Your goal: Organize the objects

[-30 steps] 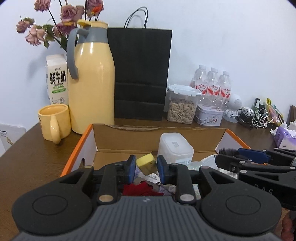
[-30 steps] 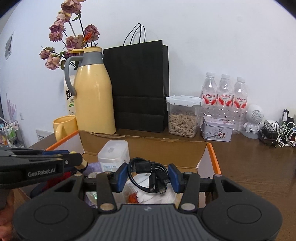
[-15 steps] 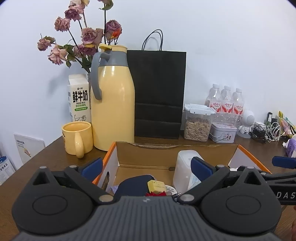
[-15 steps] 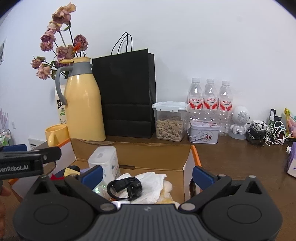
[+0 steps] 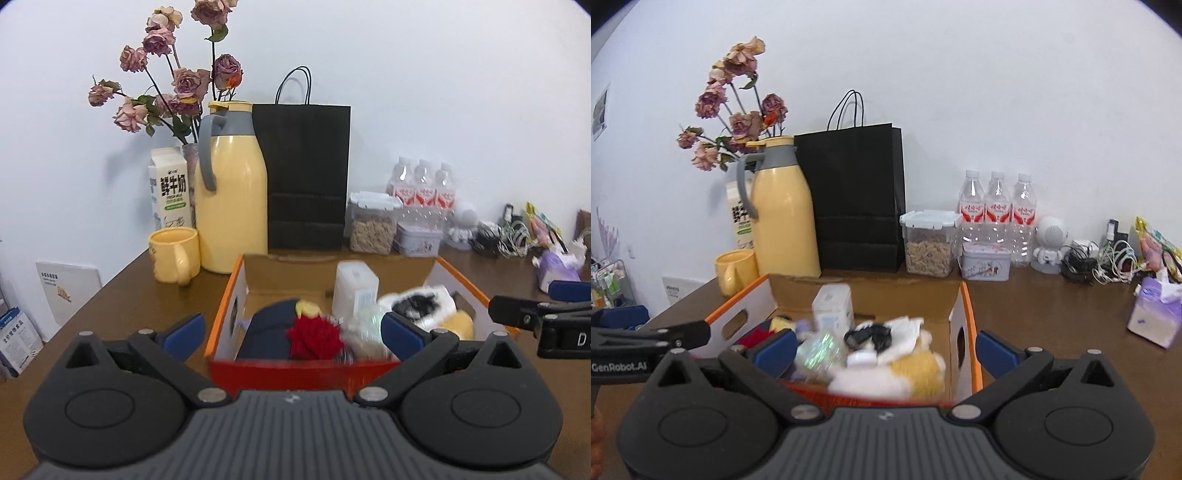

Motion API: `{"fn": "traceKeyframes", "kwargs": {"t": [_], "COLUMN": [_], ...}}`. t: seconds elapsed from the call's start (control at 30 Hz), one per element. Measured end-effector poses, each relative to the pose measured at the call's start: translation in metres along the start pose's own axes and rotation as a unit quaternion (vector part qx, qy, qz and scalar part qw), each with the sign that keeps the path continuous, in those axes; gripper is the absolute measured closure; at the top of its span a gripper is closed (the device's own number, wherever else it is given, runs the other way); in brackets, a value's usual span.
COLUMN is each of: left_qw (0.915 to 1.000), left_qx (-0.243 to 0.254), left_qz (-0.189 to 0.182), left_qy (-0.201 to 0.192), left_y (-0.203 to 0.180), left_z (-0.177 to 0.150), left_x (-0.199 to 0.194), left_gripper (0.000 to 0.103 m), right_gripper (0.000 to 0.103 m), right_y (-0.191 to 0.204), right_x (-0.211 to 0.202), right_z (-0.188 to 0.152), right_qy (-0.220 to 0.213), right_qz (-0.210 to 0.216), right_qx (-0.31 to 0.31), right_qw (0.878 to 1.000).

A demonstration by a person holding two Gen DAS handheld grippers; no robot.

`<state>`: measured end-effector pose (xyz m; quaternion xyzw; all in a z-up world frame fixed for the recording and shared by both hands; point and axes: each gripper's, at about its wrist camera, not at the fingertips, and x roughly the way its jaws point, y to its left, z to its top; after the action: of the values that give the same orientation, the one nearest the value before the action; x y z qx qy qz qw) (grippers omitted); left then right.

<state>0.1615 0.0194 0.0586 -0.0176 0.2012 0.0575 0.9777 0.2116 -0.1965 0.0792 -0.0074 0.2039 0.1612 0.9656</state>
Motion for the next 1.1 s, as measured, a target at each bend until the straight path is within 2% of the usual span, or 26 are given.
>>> {"fn": "traceKeyframes", "kwargs": {"t": [0.17, 0.4, 0.77, 1.1], "left_qw": [0.9998, 0.9995, 0.9993, 0.9994], "left_qx": [-0.003, 0.001, 0.001, 0.001], "left_qz": [-0.001, -0.004, -0.003, -0.003], "left_qy": [0.018, 0.030, 0.037, 0.034], "left_y": [0.006, 0.006, 0.003, 0.003], "left_z": [-0.013, -0.033, -0.041, -0.042], "left_x": [-0.033, -0.063, -0.074, -0.080], "left_gripper": [0.000, 0.000, 0.000, 0.000], "right_gripper": [0.000, 0.000, 0.000, 0.000], "right_y": [0.005, 0.010, 0.016, 0.018], "right_x": [-0.033, -0.057, -0.077, -0.079], "right_z": [-0.018, -0.044, -0.051, -0.049], "right_qy": [0.024, 0.052, 0.051, 0.050], "right_qz": [0.008, 0.012, 0.017, 0.019], "right_qx": [0.008, 0.015, 0.013, 0.010], "right_qw": [1.000, 0.998, 0.998, 0.999]}}
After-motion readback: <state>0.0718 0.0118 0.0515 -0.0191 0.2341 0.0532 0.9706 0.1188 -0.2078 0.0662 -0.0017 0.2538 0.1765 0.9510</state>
